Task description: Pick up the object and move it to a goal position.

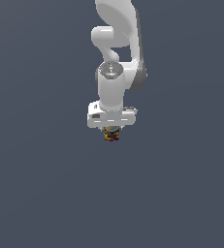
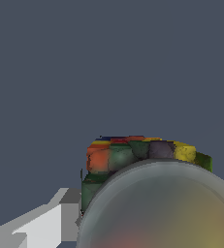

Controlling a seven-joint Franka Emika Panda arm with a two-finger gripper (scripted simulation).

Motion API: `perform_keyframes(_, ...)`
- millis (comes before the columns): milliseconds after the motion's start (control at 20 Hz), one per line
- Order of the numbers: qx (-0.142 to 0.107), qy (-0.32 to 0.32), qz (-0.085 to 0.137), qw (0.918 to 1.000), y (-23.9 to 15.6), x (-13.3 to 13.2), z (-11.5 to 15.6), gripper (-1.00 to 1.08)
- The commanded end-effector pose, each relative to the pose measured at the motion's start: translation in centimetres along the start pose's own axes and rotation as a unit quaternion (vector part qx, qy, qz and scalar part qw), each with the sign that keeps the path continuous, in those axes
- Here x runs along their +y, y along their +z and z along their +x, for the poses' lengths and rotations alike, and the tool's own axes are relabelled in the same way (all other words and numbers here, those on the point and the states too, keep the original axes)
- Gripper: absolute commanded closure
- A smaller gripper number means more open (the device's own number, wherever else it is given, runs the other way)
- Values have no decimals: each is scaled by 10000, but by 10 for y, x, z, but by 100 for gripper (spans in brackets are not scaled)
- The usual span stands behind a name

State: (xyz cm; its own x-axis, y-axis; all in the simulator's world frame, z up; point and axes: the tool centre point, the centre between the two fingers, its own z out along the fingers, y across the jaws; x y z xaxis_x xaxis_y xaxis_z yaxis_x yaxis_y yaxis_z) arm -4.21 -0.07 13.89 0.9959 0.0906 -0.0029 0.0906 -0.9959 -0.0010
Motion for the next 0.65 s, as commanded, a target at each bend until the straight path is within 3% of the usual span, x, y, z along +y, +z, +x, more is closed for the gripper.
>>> perform_keyframes(0, 14, -5, 1, 10000, -16, 13, -1, 108)
perform_keyframes(300, 14, -5, 1, 10000, -32, 28, -2, 108)
perform_keyframes(600, 14, -4, -6, 10000, -30, 27, -1, 108)
